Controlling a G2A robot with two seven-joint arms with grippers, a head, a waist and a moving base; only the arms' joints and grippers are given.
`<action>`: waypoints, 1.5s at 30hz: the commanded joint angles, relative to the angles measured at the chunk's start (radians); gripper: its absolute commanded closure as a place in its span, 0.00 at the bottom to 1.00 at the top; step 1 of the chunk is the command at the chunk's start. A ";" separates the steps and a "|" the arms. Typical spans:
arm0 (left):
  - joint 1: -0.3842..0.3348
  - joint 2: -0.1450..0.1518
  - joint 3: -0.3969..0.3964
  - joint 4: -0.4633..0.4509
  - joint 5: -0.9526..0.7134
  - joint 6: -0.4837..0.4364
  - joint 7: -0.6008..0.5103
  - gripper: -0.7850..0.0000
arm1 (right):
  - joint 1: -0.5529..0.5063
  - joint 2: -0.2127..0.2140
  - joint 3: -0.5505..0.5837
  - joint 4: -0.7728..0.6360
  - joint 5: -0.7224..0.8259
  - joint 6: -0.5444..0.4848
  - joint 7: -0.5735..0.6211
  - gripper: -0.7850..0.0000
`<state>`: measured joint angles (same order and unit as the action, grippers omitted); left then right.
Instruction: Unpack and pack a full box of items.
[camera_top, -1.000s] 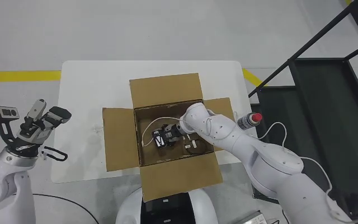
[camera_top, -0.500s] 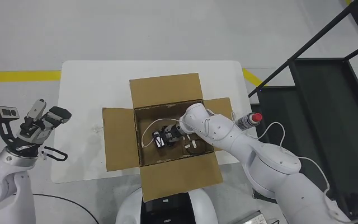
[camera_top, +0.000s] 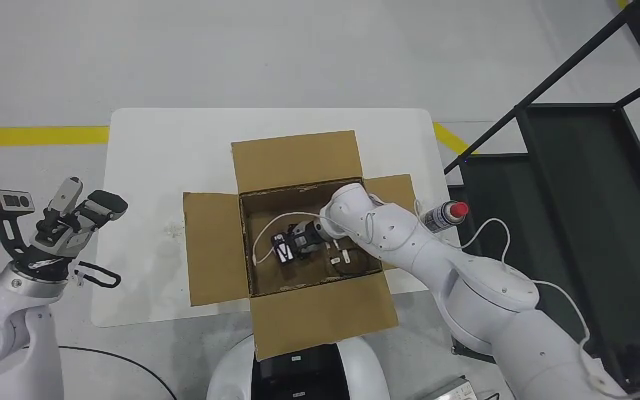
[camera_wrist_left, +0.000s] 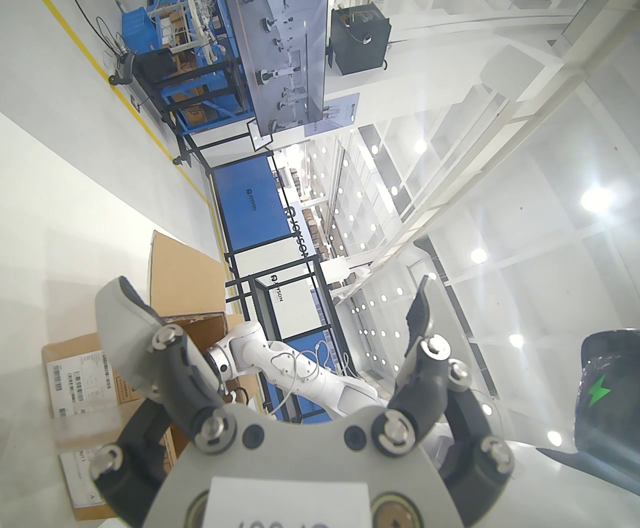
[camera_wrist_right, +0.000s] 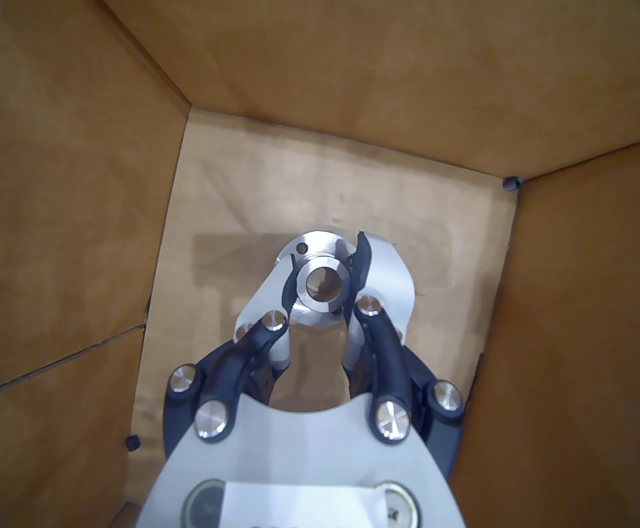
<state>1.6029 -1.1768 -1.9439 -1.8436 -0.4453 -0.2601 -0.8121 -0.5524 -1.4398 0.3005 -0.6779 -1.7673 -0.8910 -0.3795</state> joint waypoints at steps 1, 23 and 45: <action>0.000 0.000 0.000 0.000 0.000 0.000 0.000 0.00 | -0.001 0.001 0.004 -0.006 -0.001 0.004 -0.003 1.00; 0.000 0.000 0.000 0.000 0.000 0.000 0.000 0.00 | -0.048 0.131 0.185 -0.374 0.011 -0.077 0.182 1.00; 0.000 0.000 0.000 0.000 0.000 0.000 0.000 0.00 | -0.218 0.235 0.395 -0.701 0.072 -0.107 0.395 1.00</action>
